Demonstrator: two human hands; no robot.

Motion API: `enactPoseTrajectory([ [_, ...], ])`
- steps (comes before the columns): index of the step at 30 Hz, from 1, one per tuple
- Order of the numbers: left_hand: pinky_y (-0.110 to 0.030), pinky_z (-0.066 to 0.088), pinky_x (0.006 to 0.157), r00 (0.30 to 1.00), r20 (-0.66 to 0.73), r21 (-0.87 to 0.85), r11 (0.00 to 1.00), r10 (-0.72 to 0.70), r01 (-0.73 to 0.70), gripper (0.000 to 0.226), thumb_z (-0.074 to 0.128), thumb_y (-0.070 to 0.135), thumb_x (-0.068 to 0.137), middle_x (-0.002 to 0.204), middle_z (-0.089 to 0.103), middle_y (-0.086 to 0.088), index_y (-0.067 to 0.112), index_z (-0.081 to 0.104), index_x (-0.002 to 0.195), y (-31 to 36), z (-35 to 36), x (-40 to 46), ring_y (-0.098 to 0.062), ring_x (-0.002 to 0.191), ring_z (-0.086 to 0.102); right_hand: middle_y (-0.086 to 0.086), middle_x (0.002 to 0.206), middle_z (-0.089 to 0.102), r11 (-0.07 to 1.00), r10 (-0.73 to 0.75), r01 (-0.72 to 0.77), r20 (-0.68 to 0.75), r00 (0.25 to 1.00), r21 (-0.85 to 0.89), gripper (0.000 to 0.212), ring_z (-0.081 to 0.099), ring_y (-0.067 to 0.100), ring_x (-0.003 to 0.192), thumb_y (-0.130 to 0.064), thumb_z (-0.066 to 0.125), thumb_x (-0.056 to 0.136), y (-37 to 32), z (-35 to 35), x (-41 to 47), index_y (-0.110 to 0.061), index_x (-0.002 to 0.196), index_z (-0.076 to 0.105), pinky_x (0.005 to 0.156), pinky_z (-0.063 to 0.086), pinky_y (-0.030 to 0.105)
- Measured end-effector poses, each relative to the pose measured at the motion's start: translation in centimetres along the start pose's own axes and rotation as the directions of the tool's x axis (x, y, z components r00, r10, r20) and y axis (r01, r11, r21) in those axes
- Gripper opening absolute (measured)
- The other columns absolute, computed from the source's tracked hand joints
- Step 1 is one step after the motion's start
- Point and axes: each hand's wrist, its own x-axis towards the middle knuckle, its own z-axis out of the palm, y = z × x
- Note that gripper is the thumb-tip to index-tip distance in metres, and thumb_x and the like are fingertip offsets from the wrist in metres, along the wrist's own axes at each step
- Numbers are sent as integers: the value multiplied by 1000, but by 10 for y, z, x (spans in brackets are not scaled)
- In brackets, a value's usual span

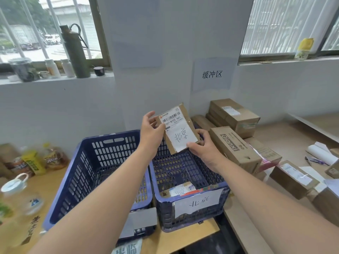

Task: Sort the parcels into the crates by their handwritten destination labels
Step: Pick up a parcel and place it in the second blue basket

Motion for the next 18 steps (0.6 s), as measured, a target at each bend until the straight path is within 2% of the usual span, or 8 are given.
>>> enactPoseTrajectory([
  [3,-33,62,80,999,51,18,1000,12,-13,59,60,4,97,140,53,8,25,38,148,-4,-1,1,-14,112,65,10,130,60,1000,27,-27,-28,999,-2,64,64,24,116,-47,83,68,2,4,5,-28,118,48,104,50,48],
  [6,-27,62,72,996,84,70,997,10,-16,54,60,8,99,137,53,12,25,43,147,-12,0,0,-5,100,68,9,127,61,997,65,-69,-98,993,-40,39,66,18,107,-39,72,89,1,5,12,-22,115,49,96,55,40],
  [8,-32,63,77,996,92,99,995,7,-16,50,60,8,99,132,56,12,25,47,145,-21,1,4,-2,97,67,6,123,64,983,101,-117,-118,988,-138,32,64,16,105,-45,66,92,-2,1,16,-23,110,52,93,52,38],
  [10,-39,63,80,995,102,122,992,-4,-9,47,61,9,98,129,59,11,25,50,142,-33,4,10,-6,98,69,0,119,66,944,133,-167,-134,982,-286,38,62,15,105,-54,62,92,-4,-5,20,-22,111,55,94,48,37],
  [12,-42,63,80,994,111,139,990,-24,8,44,62,11,98,128,60,10,27,53,138,-46,11,16,-13,101,70,-4,123,64,911,106,-153,-141,984,-384,53,62,13,106,-56,60,92,-2,-13,26,-20,129,51,96,49,38],
  [14,-43,62,81,991,133,181,984,-27,3,43,62,11,97,128,61,10,28,56,135,-62,22,23,-15,101,70,-8,129,61,911,45,-85,-108,993,-404,72,65,10,105,-49,63,93,1,-21,34,-25,152,29,92,54,35],
  [16,-42,63,81,987,156,226,974,-30,-6,42,61,9,97,131,60,8,29,56,134,-81,35,29,-14,99,71,-11,127,61,880,20,-42,-53,998,-472,78,66,2,96,-43,61,96,3,-29,46,-33,158,15,76,53,21],
  [18,-41,62,82,987,155,257,966,-48,7,42,60,9,97,135,57,6,29,56,134,-100,46,36,-14,99,70,-9,129,61,833,43,-45,-17,999,-551,81,66,5,94,-44,58,97,9,-38,62,-36,159,7,71,49,19],
])
